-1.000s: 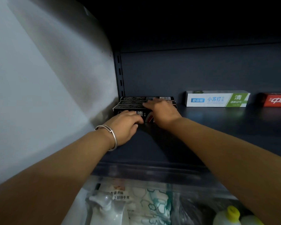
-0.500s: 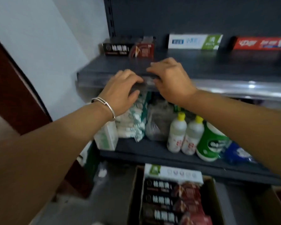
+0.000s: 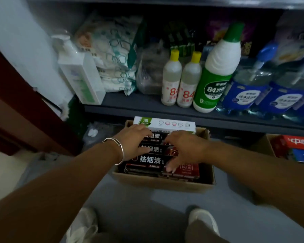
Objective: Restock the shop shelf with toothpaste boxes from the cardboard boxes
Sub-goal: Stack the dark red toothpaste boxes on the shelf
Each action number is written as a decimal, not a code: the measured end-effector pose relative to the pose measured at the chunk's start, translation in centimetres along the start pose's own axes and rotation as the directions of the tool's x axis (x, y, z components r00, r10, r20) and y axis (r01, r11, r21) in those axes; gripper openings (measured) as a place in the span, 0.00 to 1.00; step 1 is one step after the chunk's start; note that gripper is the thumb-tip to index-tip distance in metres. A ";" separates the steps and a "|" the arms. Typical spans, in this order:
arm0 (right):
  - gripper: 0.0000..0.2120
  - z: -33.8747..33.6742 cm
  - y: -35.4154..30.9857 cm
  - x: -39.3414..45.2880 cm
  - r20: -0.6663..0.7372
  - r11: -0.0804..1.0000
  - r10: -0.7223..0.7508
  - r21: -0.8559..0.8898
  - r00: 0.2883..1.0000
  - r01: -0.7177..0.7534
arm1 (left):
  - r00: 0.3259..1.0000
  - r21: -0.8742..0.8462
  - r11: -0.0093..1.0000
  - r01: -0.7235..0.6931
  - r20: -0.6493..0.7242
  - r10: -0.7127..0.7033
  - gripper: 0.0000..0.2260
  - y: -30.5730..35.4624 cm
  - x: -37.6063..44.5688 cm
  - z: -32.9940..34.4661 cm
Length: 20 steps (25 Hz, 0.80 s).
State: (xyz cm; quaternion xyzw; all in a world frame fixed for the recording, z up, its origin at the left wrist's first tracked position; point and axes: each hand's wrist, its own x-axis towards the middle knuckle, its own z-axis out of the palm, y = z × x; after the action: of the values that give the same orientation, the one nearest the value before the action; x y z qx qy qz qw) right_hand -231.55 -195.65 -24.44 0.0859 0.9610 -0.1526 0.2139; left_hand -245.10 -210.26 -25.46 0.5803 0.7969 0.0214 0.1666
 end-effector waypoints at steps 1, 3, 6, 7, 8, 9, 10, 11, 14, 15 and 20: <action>0.40 1.1 -0.1 0.2 0.052 1.000 -0.007 0.002 0.999 0.007 | 1.000 -0.016 1.000 0.010 0.010 -0.010 0.22 -0.2 0.4 0.3; 0.41 2.8 -0.3 0.8 0.089 0.999 -0.039 -0.029 0.995 0.041 | 1.000 -0.023 0.999 0.023 0.012 -0.023 0.21 -0.9 1.2 0.7; 0.31 3.6 -0.4 1.8 0.053 0.996 -0.091 -0.020 0.994 0.092 | 0.999 -0.085 0.996 0.001 -0.049 -0.005 0.17 -1.7 1.8 1.0; 0.27 3.4 -0.2 2.1 0.036 0.996 -0.093 0.005 0.995 0.093 | 0.993 -0.106 0.994 -0.036 -0.111 0.025 0.15 -1.8 1.8 1.1; 0.25 3.1 0.2 2.2 0.016 0.996 -0.083 0.027 0.996 0.083 | 0.982 -0.107 0.991 -0.082 -0.176 0.062 0.14 -1.9 1.7 1.2; 0.23 2.5 0.7 2.3 -0.007 0.998 -0.051 0.042 0.999 0.051 | 0.967 -0.086 0.988 -0.125 -0.232 0.102 0.14 -1.7 1.6 1.2; 0.22 1.9 1.4 2.4 -0.039 0.999 -0.008 0.053 0.999 0.010 | 0.952 -0.060 0.986 -0.154 -0.276 0.132 0.15 -1.4 1.4 1.1; 0.22 1.3 2.1 2.4 -0.076 0.998 0.039 0.053 0.996 -0.035 | 0.941 -0.041 0.984 -0.174 -0.303 0.154 0.14 -1.0 1.2 1.1; 0.22 0.2 3.7 2.2 -0.165 0.990 0.143 0.005 0.976 -0.144 | 0.953 -0.004 0.973 -0.229 -0.205 0.223 0.13 0.3 0.4 2.0; 0.22 0.2 3.9 2.2 -0.174 0.986 0.167 0.003 0.971 -0.169 | 0.968 0.013 0.974 -0.227 -0.107 0.227 0.15 0.6 0.2 2.7; 0.24 1.2 3.5 2.3 -0.164 0.982 0.188 0.038 0.968 -0.185 | 0.982 0.171 0.975 -0.144 0.148 0.119 0.24 1.5 0.2 6.1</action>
State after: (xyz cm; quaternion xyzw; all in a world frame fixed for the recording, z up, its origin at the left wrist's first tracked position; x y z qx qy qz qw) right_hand -232.30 -192.53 -27.38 0.1907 0.9615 -0.1347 0.1451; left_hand -242.02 -210.60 -30.96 0.6446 0.7420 -0.0797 0.1658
